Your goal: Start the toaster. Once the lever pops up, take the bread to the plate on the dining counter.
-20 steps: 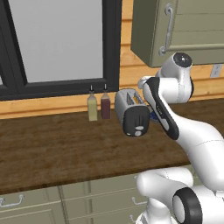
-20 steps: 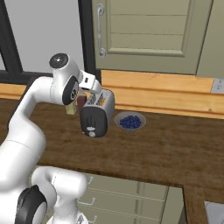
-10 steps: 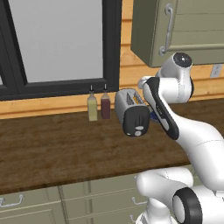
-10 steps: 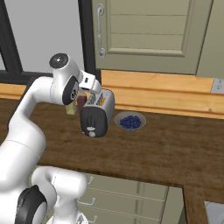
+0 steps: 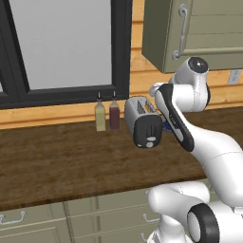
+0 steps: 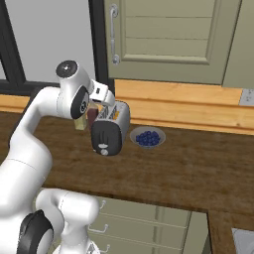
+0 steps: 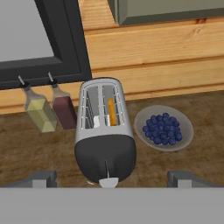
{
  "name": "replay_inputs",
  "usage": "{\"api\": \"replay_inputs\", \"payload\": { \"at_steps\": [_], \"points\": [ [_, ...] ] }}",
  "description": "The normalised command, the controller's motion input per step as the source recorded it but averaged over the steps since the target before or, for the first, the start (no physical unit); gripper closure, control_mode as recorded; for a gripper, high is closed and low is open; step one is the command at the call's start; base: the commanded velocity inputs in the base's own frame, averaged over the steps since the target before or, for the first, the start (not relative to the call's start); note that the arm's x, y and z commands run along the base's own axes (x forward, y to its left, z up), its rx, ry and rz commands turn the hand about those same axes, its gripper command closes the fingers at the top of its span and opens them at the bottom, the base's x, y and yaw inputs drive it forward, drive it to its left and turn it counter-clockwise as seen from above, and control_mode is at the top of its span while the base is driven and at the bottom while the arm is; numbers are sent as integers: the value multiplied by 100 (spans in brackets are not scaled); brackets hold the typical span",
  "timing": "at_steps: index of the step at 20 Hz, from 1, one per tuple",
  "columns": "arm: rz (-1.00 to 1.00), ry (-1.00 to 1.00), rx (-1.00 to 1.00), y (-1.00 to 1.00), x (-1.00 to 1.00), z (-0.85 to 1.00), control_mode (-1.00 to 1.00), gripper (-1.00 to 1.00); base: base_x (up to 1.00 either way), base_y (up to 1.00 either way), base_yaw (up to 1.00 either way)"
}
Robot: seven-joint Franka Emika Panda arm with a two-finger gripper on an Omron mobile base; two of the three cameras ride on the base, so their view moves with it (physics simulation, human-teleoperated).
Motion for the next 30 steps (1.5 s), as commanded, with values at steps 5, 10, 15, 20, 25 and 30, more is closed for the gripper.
{"api": "replay_inputs", "payload": {
  "at_steps": [5, 10, 15, 20, 25, 30],
  "points": [
    [0, 0, 0, 0, 0, 0, -100, -100, 0, 0, 0],
    [0, 0, 0, 0, 0, 0, -100, -100, 0, 0, 0],
    [0, 0, 0, 0, 0, 0, -100, -100, 0, 0, 0],
    [0, 0, 0, 0, 0, 0, -100, -100, 0, 0, 0],
    [0, 0, 0, 0, 0, 0, -100, -100, 0, 0, 0],
    [0, 0, 0, 0, 0, 0, -100, -100, 0, 0, 0]
  ]
}}
